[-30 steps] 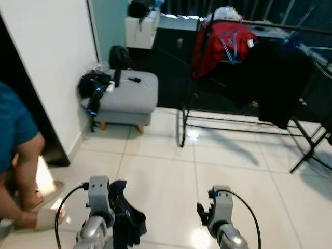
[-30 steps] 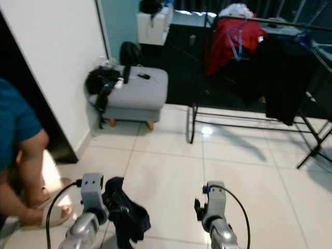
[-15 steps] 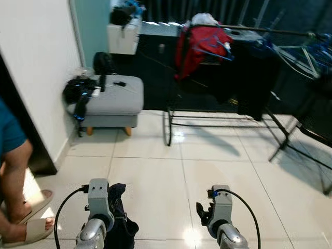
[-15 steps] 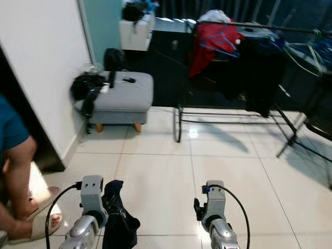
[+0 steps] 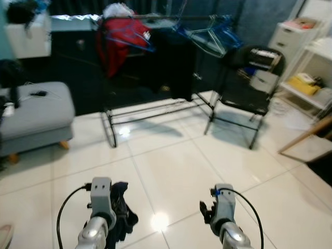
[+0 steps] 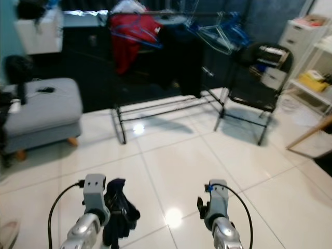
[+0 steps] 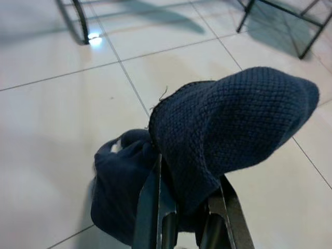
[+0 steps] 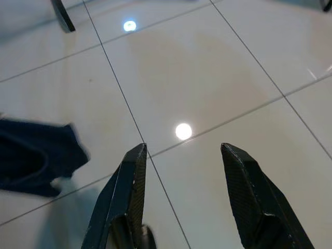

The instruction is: Hang hanger

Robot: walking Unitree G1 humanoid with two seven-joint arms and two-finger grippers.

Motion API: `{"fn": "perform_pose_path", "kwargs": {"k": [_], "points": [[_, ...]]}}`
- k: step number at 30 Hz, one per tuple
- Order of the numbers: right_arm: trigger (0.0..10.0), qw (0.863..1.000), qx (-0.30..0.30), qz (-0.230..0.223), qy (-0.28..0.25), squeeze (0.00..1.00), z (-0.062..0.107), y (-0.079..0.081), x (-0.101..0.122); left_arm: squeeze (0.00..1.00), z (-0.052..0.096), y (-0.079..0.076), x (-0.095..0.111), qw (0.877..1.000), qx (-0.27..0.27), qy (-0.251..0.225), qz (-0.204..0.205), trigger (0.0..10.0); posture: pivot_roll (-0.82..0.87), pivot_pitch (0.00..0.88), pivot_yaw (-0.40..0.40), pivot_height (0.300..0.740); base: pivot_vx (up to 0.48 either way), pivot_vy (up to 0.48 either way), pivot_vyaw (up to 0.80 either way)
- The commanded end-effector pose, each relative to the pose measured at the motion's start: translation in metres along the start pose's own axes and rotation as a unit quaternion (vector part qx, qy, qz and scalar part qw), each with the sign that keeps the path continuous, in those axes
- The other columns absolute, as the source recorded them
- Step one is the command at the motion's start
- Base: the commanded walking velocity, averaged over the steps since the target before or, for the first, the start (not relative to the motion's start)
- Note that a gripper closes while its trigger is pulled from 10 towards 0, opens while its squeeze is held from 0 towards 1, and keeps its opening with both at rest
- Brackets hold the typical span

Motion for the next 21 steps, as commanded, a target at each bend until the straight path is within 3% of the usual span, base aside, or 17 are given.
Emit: {"fn": "perform_pose_path", "kwargs": {"k": [1, 13, 21], "points": [[10.0, 1.0, -0.002, 0.005, 0.007, 0.0, 0.001, -0.001, -0.004, 0.0, 0.0, -0.001, -0.001, 1.0, 0.002, -0.003, 0.0, 10.0, -0.05, 0.0, -0.086, 0.74, 0.0, 0.0, -0.8], [10.0, 1.0, -0.01, 0.012, 0.006, 0.0, 0.001, -0.004, -0.003, 0.0, 0.001, 0.012, 0.008, 0.999, 0.043, -0.027, -0.012, 10.0, -0.05, 0.003, -0.085, 0.74, 0.0, 0.0, -0.8], [10.0, 1.0, -0.014, 0.011, 0.009, 0.0, 0.001, -0.004, -0.003, 0.0, -0.001, 0.01, 0.009, 0.999, 0.039, -0.024, -0.008, 10.0, -0.04, 0.013, -0.094, 0.74, 0.0, 0.0, -0.8]]}}
Point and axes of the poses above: a point about 5 cm out from each wrist's last joint towards the gripper, its own z axis pointing back from the gripper into the wrist, its own x axis along the axis of the wrist's last joint, y = z × x, the point moved 2 cm from there along -z, pointing out of the wrist towards the gripper, and after that the axes turned 8 degrees about z, right-handed, at the moved point
